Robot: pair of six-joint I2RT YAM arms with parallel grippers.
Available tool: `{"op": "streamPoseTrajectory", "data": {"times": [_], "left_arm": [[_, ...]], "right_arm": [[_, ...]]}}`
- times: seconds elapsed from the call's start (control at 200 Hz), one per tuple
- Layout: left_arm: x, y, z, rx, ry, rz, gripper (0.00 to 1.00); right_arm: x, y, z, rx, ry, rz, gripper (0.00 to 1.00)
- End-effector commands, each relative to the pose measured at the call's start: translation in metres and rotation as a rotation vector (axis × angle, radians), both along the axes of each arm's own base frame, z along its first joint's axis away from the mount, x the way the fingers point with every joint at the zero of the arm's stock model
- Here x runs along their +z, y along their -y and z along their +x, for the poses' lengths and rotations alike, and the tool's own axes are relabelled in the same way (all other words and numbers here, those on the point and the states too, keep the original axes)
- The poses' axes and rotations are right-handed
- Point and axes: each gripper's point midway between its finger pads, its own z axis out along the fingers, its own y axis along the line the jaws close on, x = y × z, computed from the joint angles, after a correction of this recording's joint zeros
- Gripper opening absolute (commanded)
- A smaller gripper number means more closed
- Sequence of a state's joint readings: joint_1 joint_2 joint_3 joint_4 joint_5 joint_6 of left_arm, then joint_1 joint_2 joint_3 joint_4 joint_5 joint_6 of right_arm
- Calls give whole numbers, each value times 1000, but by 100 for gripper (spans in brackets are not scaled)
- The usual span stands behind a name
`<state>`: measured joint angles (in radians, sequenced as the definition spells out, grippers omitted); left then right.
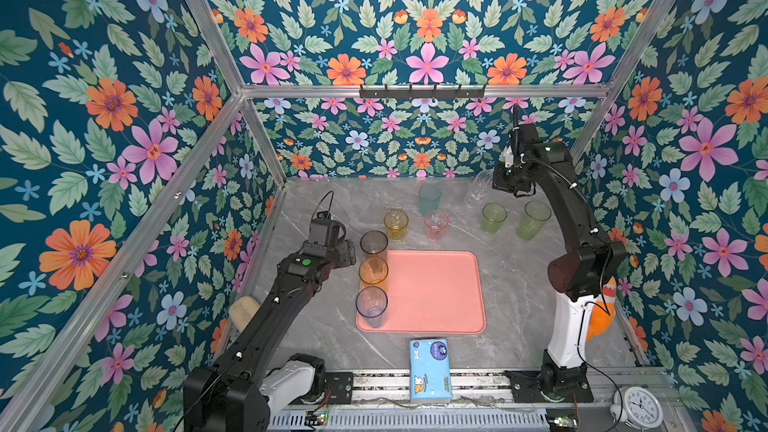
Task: Place the glasses into the tray
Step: 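Lift the tall clear cup with the right gripper and carry it over the tray, then lower the tall clear cup onto the pink tray with the right gripper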
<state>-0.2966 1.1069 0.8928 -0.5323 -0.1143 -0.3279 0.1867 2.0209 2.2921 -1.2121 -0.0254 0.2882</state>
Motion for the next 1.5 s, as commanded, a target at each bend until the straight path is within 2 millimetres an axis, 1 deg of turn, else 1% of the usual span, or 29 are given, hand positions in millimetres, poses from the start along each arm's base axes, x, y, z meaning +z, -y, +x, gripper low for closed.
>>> {"op": "streamPoseTrajectory", "data": {"times": [0.0,0.215,0.41,0.49,0.59,0.725,1.035,1.19,1.315,1.495], "left_arm": [[4,-2,2,2,17,14,81],[6,-2,1,3,20,12,81],[6,-2,0,0,23,9,81],[6,-2,0,0,23,10,81],[7,-2,0,1,25,11,81],[6,-2,0,2,23,9,81],[5,-2,1,3,21,7,81],[4,-2,0,2,18,7,81],[4,-2,0,2,19,7,81],[3,-2,0,1,18,6,81]], "right_arm": [[3,-15,-14,28,7,9,0],[-3,-50,-46,101,-4,25,0],[4,-75,-73,158,30,12,0],[2,-85,-83,182,35,4,0],[-3,-98,-95,209,30,4,0],[-16,-112,-108,237,6,-9,0],[-57,-145,-125,284,-71,-18,0],[-72,-160,-129,310,-90,-41,0],[-82,-167,-130,317,-110,-57,0],[-93,-169,-127,317,-127,-81,0]]}}
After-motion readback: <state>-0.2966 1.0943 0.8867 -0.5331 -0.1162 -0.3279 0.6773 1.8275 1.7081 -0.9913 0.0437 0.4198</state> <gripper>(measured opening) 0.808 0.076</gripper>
